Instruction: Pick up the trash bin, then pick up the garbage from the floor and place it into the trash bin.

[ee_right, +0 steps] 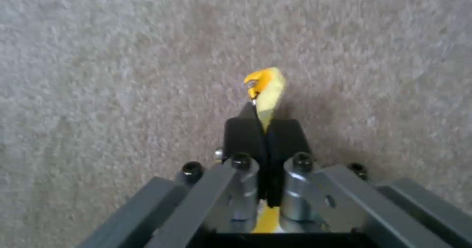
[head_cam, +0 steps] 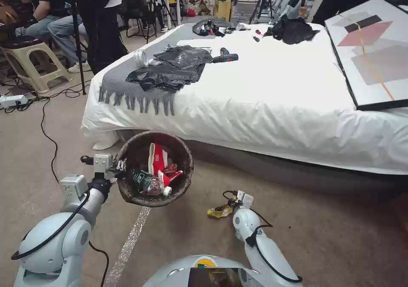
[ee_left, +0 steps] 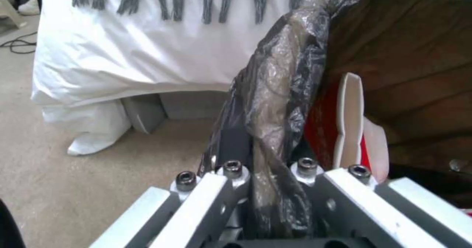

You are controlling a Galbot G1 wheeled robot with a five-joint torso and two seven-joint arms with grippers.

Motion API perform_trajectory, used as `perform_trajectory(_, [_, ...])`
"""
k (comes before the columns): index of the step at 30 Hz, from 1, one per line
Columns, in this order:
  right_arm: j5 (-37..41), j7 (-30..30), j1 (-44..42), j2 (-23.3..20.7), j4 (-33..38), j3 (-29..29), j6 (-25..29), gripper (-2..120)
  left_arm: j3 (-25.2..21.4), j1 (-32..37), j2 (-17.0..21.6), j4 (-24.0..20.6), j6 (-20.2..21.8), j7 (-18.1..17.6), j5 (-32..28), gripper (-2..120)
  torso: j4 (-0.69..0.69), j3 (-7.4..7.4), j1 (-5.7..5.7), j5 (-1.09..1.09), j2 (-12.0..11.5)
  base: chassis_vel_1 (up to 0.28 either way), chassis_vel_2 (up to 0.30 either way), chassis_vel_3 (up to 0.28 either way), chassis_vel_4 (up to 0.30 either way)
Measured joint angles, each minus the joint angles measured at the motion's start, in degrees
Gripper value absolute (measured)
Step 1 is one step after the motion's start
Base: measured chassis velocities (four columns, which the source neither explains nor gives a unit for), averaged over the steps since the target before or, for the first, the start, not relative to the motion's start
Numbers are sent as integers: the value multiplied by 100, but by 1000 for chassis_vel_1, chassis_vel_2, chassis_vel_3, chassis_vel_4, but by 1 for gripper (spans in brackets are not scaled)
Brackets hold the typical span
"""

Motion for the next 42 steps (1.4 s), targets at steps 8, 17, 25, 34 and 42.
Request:
perform_trajectory(8, [-547,-126,-106,-89,309,27,282,0,-14,18,4,-45,-1,-3,-6,3,0,-1,0,0,0,0,0,0,0])
perform_trajectory(17, [-1150,-882,-219,-408,1540,174,689,0,-24,29,25,-90,17,-18,-21,3,0,0,0,-1,0,0,0,0,0])
perform_trajectory(25, [-1089,-2095,-188,-1003,3123,230,337,0,-25,31,48,-92,27,-22,-21,3,0,-1,0,-1,0,0,0,0,0])
perform_trajectory(34, [-757,-3003,275,-2086,4184,129,20,0,-22,29,111,-46,61,-24,-23,3,0,-1,0,0,1,0,0,0,0])
perform_trajectory(42, [-381,-3932,985,-2756,4645,-58,-49,0,38,11,143,16,105,-30,-11,3,0,0,0,0,0,0,0,0,0])
